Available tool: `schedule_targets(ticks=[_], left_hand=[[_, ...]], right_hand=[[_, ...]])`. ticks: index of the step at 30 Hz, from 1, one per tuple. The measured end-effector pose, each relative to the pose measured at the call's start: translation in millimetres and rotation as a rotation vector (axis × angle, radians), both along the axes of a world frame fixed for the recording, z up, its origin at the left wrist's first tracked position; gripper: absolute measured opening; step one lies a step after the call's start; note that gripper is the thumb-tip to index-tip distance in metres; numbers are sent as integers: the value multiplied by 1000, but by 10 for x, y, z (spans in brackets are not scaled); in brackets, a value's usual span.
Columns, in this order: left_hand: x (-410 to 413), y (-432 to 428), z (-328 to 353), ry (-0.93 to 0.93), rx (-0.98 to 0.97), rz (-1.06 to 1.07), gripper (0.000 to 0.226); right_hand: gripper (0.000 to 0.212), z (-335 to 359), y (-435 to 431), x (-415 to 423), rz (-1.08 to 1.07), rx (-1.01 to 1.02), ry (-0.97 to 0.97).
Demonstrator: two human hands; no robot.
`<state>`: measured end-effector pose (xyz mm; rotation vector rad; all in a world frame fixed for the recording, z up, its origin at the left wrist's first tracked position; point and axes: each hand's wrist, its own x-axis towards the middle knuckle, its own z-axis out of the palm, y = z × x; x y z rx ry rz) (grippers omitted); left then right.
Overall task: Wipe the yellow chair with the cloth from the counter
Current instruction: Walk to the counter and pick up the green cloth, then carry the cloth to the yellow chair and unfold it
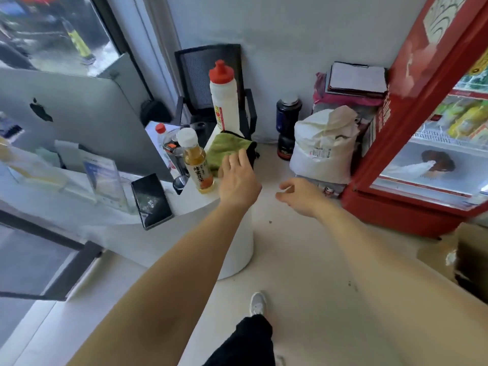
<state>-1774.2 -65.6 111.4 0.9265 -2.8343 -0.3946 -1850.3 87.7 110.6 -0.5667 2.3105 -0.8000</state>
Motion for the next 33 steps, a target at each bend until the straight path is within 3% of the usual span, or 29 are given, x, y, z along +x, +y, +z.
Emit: schedule_targets(ticks=[2, 4, 8, 11, 14, 19, 23, 29, 33], left_hand=[[-241, -97, -131, -30, 4, 105, 106], [-414, -165, -256, -73, -1, 201, 105], [-555, -213, -418, -90, -196, 253, 58], [-583, -144, -446, -56, -229, 208, 53], [-627, -58, -385, 66, -205, 214, 31], [-762, 254, -75, 415, 73, 358, 32], [-866, 668, 113, 748, 518, 683, 14], [-831, 1223, -28, 982, 1035, 1167, 6], [-442, 1498, -252, 1073, 1176, 1386, 22]], right_hand=[[44, -82, -172, -304, -1, -39, -28], [41, -164, -348, -558, -1, -80, -43], [34, -313, -670, -881, -71, -190, -163], [33, -380, -856, -974, -67, -205, -261], [37, -341, -972, -982, -127, -285, -487], [67, -429, -851, -1183, -246, -439, -926], [79, -539, -602, -1462, -148, -461, -1109], [93, -614, -216, -1617, 135, -317, -1175], [73, -601, -37, -1405, 418, -151, -1112]])
